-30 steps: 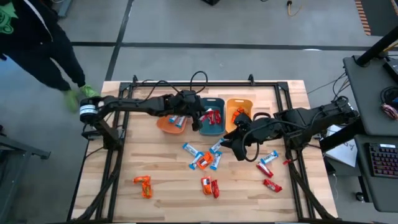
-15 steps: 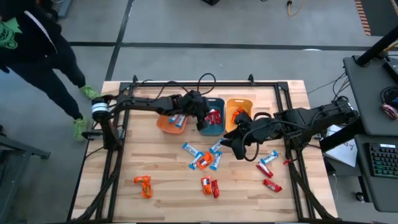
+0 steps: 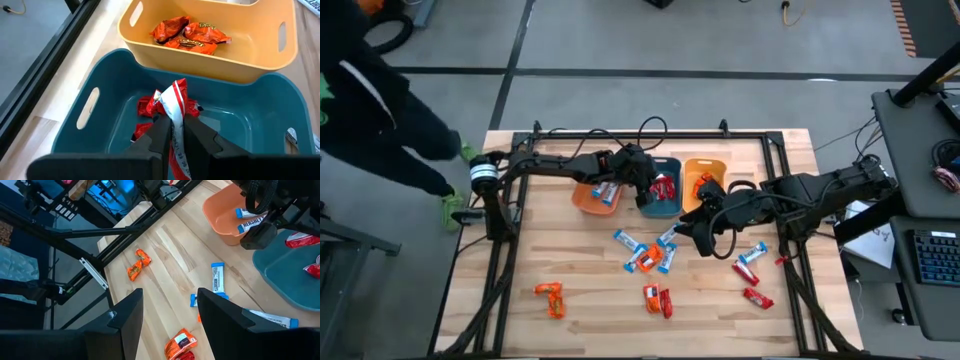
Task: Sort candy
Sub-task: Put the red chocolate bar into the blue bin
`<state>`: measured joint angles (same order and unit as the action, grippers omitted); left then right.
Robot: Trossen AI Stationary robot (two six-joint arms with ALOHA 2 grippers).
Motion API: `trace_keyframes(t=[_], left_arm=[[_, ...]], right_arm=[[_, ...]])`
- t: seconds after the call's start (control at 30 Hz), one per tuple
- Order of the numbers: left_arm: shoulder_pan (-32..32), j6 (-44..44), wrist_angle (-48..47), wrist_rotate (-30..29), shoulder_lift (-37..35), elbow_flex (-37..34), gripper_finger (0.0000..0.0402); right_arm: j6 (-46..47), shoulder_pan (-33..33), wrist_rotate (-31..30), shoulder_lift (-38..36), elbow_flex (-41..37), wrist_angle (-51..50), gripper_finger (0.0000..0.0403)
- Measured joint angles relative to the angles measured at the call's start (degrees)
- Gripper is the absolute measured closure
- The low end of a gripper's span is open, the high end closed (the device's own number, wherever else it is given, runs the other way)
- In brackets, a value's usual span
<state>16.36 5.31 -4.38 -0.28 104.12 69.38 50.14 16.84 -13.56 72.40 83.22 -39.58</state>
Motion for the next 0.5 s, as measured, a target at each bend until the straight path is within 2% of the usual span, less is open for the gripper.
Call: trace_keyframes(t=[0.2,0.5], left_arm=[[0.0,-1.4,-0.4,1.9,0.0,0.0,0.0363],[0.0,-1.8,-1.8,2.0,0.0,0.0,0.0271]], right_arm=[[0.4,0.0,0.0,0.0,0.0,-0.4,0.0225],[1.8,0.0,0.9,0.0,0.0,-0.6,0.0225]])
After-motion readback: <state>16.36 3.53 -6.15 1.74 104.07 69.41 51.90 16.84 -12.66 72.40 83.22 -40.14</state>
